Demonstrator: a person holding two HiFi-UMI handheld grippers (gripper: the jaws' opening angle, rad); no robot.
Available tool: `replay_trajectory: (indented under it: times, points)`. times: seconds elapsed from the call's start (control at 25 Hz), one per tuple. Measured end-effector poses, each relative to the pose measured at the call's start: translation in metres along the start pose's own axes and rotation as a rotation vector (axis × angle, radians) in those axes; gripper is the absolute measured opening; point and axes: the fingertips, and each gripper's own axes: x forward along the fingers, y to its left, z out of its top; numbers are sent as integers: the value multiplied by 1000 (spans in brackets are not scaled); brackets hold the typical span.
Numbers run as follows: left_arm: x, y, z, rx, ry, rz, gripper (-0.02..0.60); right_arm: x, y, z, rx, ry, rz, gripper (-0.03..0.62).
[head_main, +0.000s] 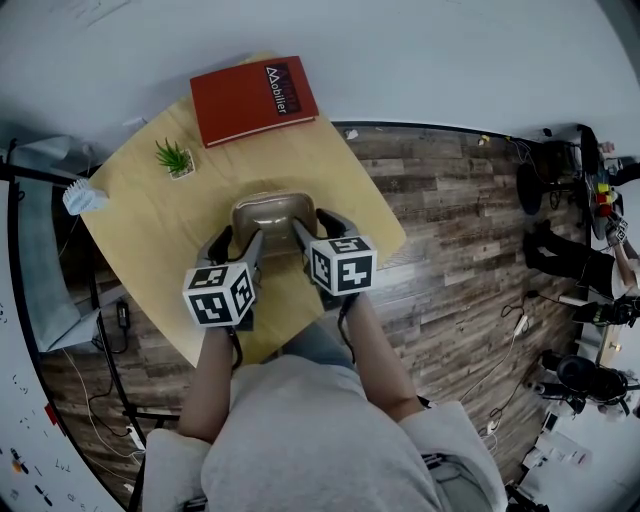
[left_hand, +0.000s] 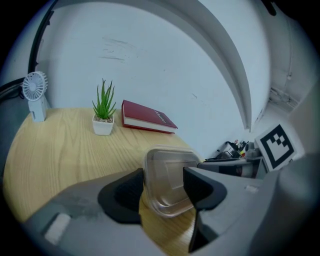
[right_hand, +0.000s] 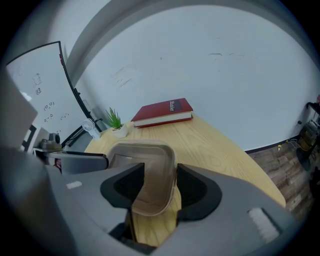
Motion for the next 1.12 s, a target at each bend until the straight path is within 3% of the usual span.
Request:
replay_trajectory:
  times: [0.56, 1.12]
  points:
    - [-14, -4, 14, 70, -50, -19, 252, -15, 13, 13, -12, -86, -30, 207]
    - [-73, -38, 63, 292, -258, -44, 252, -83, 45, 60, -99, -327, -83, 189]
